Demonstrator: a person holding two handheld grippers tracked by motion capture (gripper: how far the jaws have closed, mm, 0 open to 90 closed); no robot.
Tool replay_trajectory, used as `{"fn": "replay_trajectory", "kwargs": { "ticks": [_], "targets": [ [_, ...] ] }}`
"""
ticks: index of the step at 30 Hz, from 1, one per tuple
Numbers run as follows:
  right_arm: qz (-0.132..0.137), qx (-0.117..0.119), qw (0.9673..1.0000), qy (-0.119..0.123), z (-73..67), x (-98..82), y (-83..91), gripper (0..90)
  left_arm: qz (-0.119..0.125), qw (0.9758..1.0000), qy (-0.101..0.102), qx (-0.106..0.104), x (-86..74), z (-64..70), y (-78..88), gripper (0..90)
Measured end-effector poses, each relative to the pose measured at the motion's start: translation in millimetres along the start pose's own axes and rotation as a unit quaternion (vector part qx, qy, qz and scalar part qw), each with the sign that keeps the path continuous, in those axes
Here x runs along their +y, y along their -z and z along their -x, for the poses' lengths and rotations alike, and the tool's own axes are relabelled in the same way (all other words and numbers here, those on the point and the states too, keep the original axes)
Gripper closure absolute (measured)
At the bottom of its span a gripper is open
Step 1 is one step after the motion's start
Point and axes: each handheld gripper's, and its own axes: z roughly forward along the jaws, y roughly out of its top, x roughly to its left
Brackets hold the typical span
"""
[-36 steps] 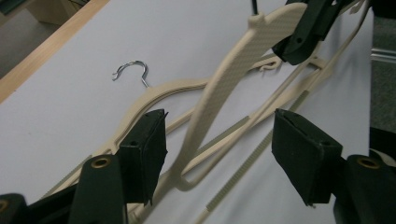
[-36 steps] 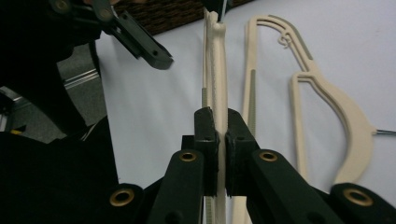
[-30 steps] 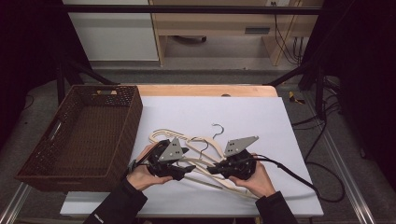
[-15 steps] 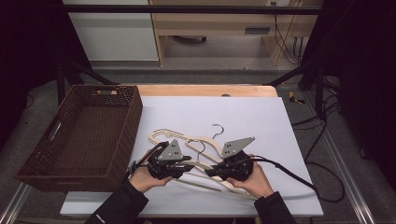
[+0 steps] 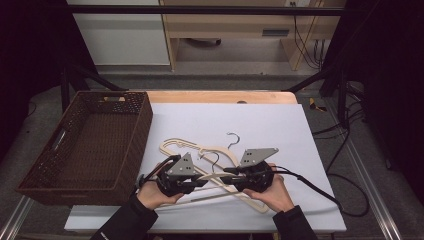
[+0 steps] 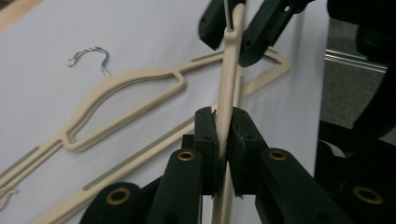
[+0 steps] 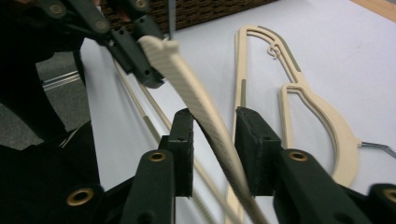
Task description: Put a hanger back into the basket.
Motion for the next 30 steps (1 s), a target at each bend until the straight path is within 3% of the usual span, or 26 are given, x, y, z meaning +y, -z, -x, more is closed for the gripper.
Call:
{"fn": "replay_trajectory", "kwargs": {
  "ticks": [5, 7, 12, 19, 23, 30],
  "targets": [
    [0.002, -0.013, 0.9999, 0.0, 0.4, -0.6, 0.8, 59.6, 0.01, 0.9998, 0.012, -0.01, 1.9, 4.0, 0.4, 85.9],
    [0.011, -0.015, 0.9998, -0.003, 0.7, -0.7, 3.0, 53.4, 0.017, 0.9996, 0.021, -0.003, 2.7, 5.2, 2.5, 86.1],
    [0.047, -0.051, 0.9975, -0.013, 3.4, -3.3, 18.0, 41.7, 0.027, 0.9986, 0.042, 0.016, 2.3, 0.5, 12.1, 86.2],
    [0.09, -0.105, 0.9892, -0.048, 11.8, -16.1, 40.7, 24.8, 0.029, 0.9961, 0.069, 0.046, -0.5, -7.0, 21.0, 86.2],
    [0.086, -0.126, 0.9855, -0.074, 17.6, -31.7, 49.7, 18.7, 0.032, 0.9951, 0.077, 0.053, -0.8, -9.3, 25.9, 86.2],
    [0.089, -0.173, 0.9748, -0.109, 26.0, -50.1, 56.8, 9.6, 0.057, 0.992, 0.086, 0.073, 3.3, -13.5, 47.8, 86.3]
  ]
}}
